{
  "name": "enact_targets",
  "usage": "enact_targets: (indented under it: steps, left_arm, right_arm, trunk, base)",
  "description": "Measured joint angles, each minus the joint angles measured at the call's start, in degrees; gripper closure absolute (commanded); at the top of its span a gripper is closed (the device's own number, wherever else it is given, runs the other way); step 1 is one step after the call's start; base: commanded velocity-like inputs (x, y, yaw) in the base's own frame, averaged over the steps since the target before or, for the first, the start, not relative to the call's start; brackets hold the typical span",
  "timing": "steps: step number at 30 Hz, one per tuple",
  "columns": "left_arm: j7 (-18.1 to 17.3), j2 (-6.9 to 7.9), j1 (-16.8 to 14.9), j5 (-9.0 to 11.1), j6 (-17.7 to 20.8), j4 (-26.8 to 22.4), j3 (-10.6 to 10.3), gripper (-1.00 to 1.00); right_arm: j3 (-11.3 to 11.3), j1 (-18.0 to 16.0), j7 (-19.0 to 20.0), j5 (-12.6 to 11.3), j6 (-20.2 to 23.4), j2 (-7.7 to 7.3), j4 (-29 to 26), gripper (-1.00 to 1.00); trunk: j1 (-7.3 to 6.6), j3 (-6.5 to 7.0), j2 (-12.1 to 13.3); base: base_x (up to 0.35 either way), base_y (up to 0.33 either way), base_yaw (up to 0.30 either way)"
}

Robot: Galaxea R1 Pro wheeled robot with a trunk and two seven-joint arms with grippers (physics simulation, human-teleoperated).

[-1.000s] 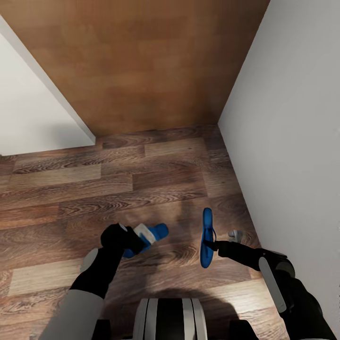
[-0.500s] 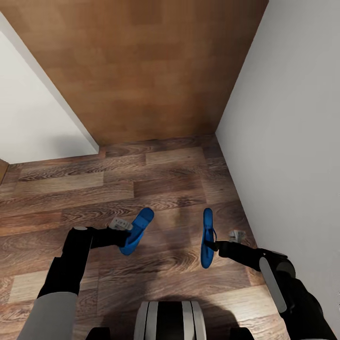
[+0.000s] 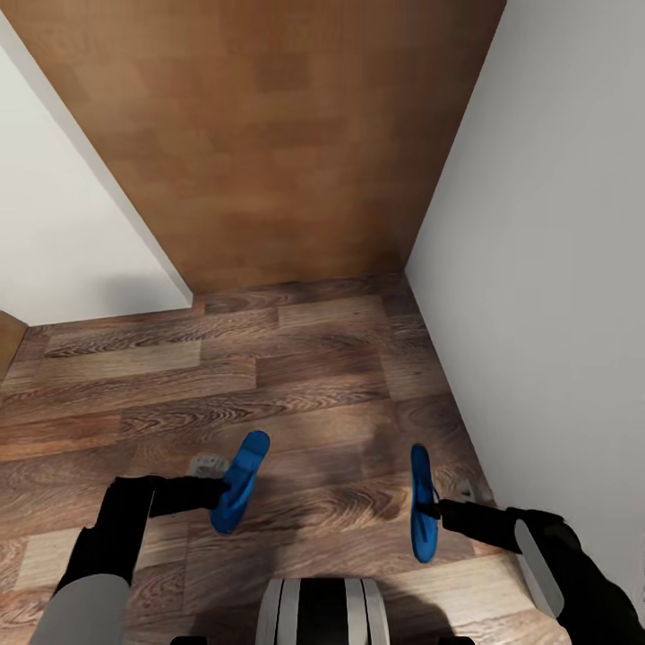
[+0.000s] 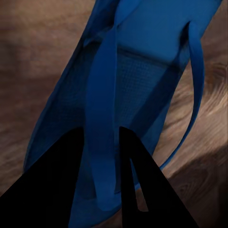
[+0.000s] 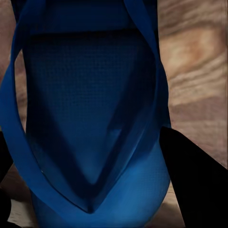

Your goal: In the bedroom, move the book from the bed onto either nightstand, and place the two sandals side by side next to the bed.

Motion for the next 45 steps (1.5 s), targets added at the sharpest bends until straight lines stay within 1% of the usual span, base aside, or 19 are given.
enact_targets:
  steps: [3,5,7,9,11,13,15,16,17,18,20,22,26,33,45]
  left_arm:
    - [-0.10,0.08,0.45,-0.05,-5.99,4.06,6.83,1.00]
    - [-0.15,0.14,0.54,-0.05,-8.55,5.55,10.40,1.00]
    - [-0.31,0.15,0.58,0.04,-9.56,6.01,12.18,1.00]
    - [-1.02,0.08,0.60,0.10,-9.90,6.08,12.91,1.00]
    - [-2.23,-0.03,0.60,0.19,-9.99,6.08,13.01,1.00]
    - [-4.26,-0.20,0.62,0.25,-9.99,6.05,13.04,1.00]
    - [-8.11,-0.29,0.63,0.32,-9.99,5.91,13.04,1.00]
    - [-12.07,-0.28,0.63,0.40,-9.99,5.82,13.07,1.00]
    - [-13.46,-0.27,0.65,0.33,-10.06,5.80,13.09,1.00]
    - [-16.40,-0.26,0.66,0.37,-10.08,5.78,13.15,1.00]
    - [-18.44,-0.30,0.66,0.34,-10.11,5.75,13.15,1.00]
    - [-19.26,-0.27,0.68,0.34,-10.08,5.76,13.19,1.00]
    - [-19.67,-0.08,0.62,0.40,-9.94,5.80,13.42,1.00]
    - [-19.72,-0.01,0.65,0.43,-9.53,5.81,13.49,1.00]
    - [-19.47,-0.17,0.64,0.26,-9.60,5.92,13.56,1.00]
  right_arm:
    - [-0.01,0.00,-0.03,-0.06,0.15,-0.04,1.71,1.00]
    - [0.01,0.00,-0.03,-0.04,0.47,-0.01,1.81,1.00]
    - [0.03,-0.01,-0.03,-0.08,0.69,0.05,1.10,1.00]
    - [0.08,-0.01,-0.02,-0.24,1.09,0.08,-0.83,1.00]
    - [0.12,-0.01,0.00,-0.32,2.63,0.09,-3.32,1.00]
    - [0.22,-0.01,-0.02,-0.49,5.06,0.05,-6.31,1.00]
    - [0.33,-0.01,-0.02,-0.56,6.89,0.01,-9.02,1.00]
    - [0.40,0.00,-0.01,-0.57,7.52,-0.03,-10.19,1.00]
    - [0.41,0.00,-0.04,-0.30,7.62,-0.05,-10.45,1.00]
    - [0.44,0.00,-0.06,-0.21,7.89,-0.06,-10.88,1.00]
    - [0.46,0.00,-0.08,0.03,7.99,-0.06,-11.06,1.00]
    - [0.47,0.00,-0.06,0.11,8.04,-0.02,-11.14,1.00]
    - [0.48,0.00,-0.09,0.18,8.06,0.00,-11.13,1.00]
    - [0.41,0.00,-0.01,-0.10,8.07,-0.08,-11.13,1.00]
    - [0.49,0.04,-0.15,0.53,7.92,-0.08,-10.62,1.00]
  trunk:
    - [-0.08,0.66,0.04]
    - [-0.13,1.11,0.07]
    - [-0.18,1.56,0.09]
    - [-0.24,2.00,0.12]
    - [-0.29,2.44,0.15]
    - [-0.34,2.89,0.17]
    - [-0.39,3.33,0.20]
    - [-0.42,3.55,0.21]
    - [-0.44,3.77,0.23]
    - [-0.47,3.99,0.24]
    - [-0.52,4.44,0.27]
    - [-0.57,4.88,0.29]
    - [-0.67,5.77,0.35]
    - [-0.85,7.32,0.44]
    - [-1.16,9.98,0.60]
  base:
    - [0.000,0.000,0.000]
    - [0.000,0.000,0.000]
    - [0.000,0.000,0.000]
    - [0.000,0.000,0.000]
    - [0.000,0.000,0.000]
    - [0.000,0.000,0.000]
    - [0.000,0.000,0.000]
    - [0.000,0.000,0.000]
    - [0.000,0.000,0.000]
    - [0.000,0.000,0.000]
    - [0.000,0.000,0.000]
    - [0.000,0.000,0.000]
    - [0.000,0.000,0.000]
    - [0.000,0.000,0.000]
    - [0.000,0.000,0.000]
